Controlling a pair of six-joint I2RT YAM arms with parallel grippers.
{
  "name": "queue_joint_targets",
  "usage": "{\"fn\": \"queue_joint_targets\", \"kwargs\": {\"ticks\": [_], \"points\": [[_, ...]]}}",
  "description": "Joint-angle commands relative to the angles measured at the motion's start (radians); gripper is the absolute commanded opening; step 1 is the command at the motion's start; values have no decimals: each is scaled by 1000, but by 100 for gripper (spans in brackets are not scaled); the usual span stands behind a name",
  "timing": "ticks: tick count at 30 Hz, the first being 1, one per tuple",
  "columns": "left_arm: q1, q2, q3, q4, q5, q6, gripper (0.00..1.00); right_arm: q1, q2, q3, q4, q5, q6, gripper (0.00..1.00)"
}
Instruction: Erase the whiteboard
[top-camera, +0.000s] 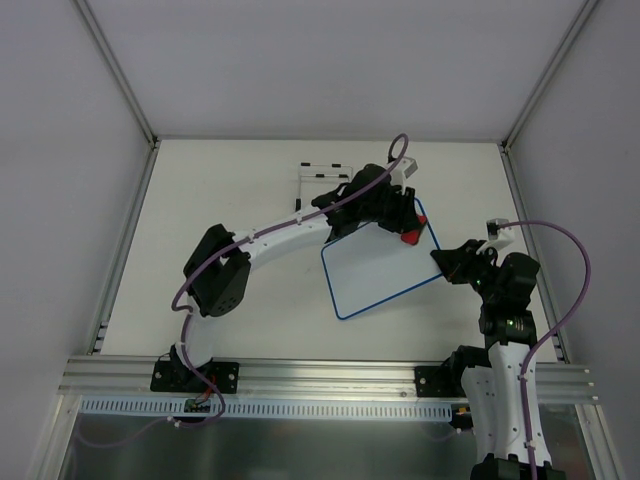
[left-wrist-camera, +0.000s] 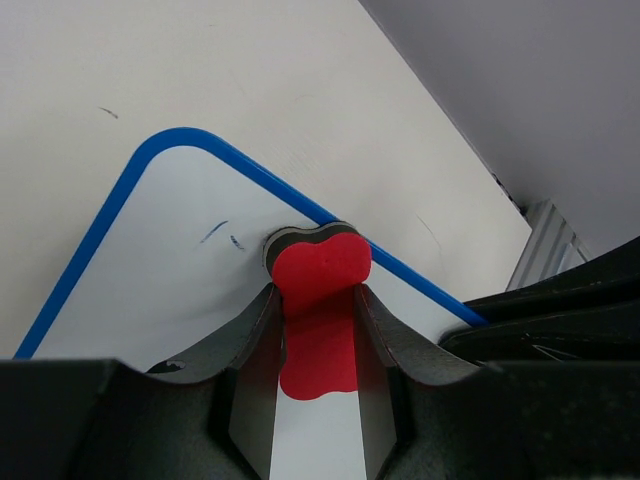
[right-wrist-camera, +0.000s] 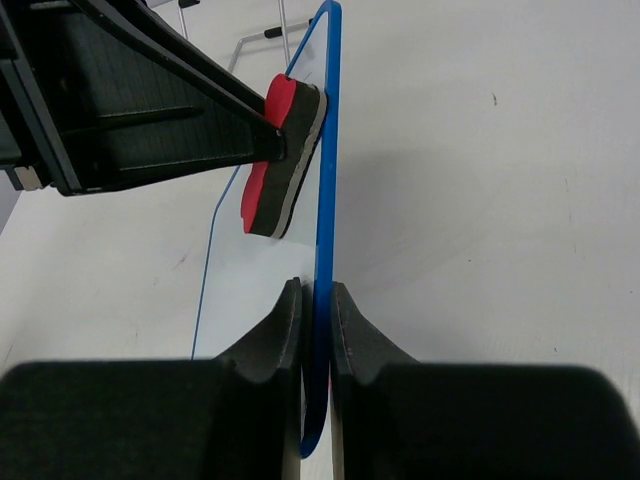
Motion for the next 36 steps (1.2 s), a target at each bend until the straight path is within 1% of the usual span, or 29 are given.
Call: {"fn": "queue_joint_targets", "kwargs": {"ticks": [1, 8, 12, 15, 18, 23, 26, 31, 32, 36], "points": [[58, 3, -29, -48, -6, -19, 0, 12, -9, 53, 63, -45, -81, 0], [126, -19, -83, -48, -31, -32, 0, 12, -6, 53, 63, -45, -84, 0], [122, -25, -94, -50, 5, -43, 0, 12, -3, 54, 63, -44, -84, 0], [91, -28, -86, -48, 8, -26, 0, 12, -2, 57, 66, -44, -86, 0], [56, -14, -59, -48, 15, -14, 0, 12, 0, 60, 63, -47, -86, 0], [31, 15, 24, -53, 37, 0, 0, 14, -6, 63, 59, -45, -89, 0], [31, 39, 78, -76, 54, 29, 0, 14, -9, 65, 49, -45, -93, 0], [31, 59, 116, -102, 63, 58, 0, 12, -16, 65, 45, -47, -93, 0], [37, 62, 116, -111, 43, 58, 0, 12, -16, 66, 46, -47, -93, 0], [83, 72, 115, -123, 37, 27, 0, 14, -16, 71, 43, -47, -95, 0]]}}
